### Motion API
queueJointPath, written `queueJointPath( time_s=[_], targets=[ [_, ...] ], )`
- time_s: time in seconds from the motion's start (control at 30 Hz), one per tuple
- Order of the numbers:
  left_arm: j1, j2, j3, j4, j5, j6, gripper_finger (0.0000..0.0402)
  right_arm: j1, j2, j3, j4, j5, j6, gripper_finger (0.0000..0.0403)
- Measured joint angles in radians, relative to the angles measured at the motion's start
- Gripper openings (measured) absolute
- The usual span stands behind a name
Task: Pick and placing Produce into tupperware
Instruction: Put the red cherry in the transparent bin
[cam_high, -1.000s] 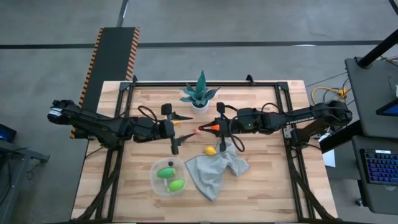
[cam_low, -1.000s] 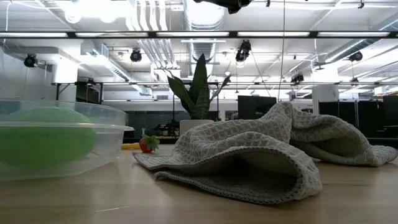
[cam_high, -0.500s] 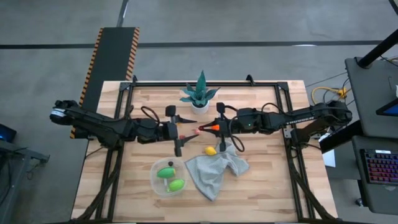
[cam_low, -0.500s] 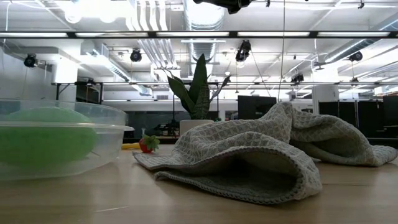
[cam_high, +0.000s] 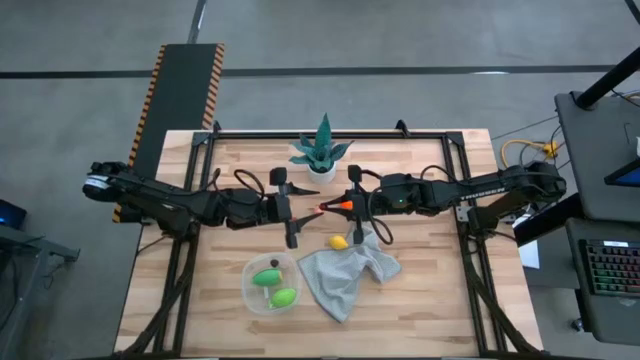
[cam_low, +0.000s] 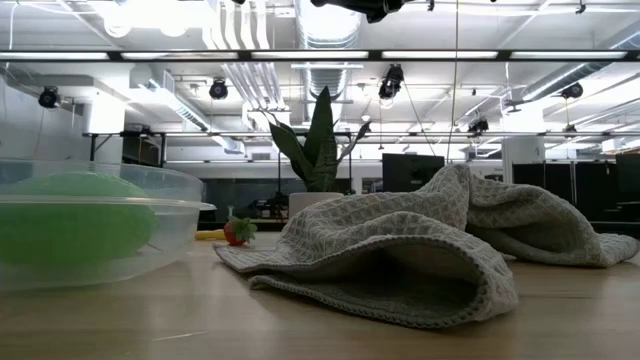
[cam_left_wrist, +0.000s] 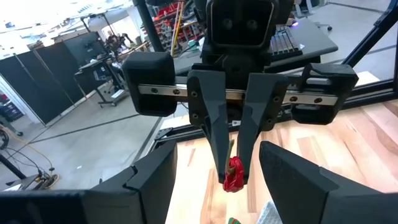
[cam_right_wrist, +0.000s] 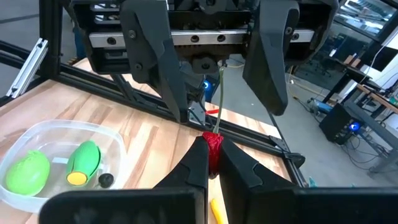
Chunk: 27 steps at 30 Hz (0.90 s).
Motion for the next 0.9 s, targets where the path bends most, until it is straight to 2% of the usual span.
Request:
queueJointPath(
  time_s=[0.43,0.53,0.7,0.9],
  targets=[
    [0.006,-0.007,0.000,0.001,-0.001,0.005,0.0214,0.000,0.000,0.000,0.000,0.000,-0.003,0.0013],
    [0.006,-0.007,0.000,0.002,-0.001,0.005,0.0203,0.000,0.000,-0.001,0.000,0.000,-0.007,0.0013],
    [0.006,-0.007,0.000,0.001,-0.001,0.011,0.0150,0.000,0.000,-0.001,0.000,0.000,-0.007,0.0013],
    [0.007,-0.007,0.000,0.001,-0.001,0.052,0.0051,0.000,0.000,-0.001,0.000,0.001,-0.008,0.0013]
  ],
)
